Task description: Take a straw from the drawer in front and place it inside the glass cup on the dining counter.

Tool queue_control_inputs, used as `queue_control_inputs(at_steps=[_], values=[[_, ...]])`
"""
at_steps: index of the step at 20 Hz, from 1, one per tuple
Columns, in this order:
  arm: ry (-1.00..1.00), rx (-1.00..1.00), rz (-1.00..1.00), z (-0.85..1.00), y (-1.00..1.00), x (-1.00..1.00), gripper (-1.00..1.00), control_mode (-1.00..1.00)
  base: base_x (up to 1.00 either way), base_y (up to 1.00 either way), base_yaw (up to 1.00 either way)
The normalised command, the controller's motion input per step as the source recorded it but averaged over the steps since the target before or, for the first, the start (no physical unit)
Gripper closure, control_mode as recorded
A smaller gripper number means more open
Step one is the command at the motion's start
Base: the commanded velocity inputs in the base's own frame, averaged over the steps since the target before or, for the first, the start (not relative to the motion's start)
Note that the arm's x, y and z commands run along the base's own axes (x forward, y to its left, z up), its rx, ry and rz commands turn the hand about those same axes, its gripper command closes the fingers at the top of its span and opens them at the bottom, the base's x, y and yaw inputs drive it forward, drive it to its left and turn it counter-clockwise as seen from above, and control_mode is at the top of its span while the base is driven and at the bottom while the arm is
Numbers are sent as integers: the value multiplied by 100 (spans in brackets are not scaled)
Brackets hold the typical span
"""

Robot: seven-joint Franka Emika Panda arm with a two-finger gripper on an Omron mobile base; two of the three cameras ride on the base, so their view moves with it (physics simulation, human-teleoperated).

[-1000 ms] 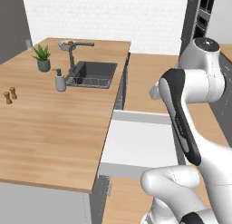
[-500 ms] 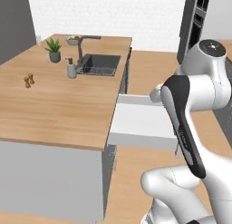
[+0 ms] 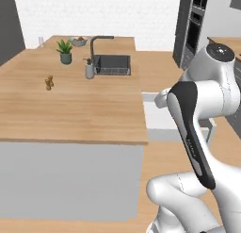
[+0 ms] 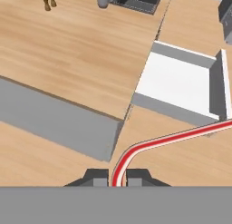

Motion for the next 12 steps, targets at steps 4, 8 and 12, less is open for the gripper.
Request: queue_control_inputs(at_steps=[4,8,12], values=[[0,0,0,0,0,0,100,100,0,100,-31],[0,0,0,0,0,0,100,100,0,100,-32],[0,0,0,0,0,0,100,100,0,100,-31]])
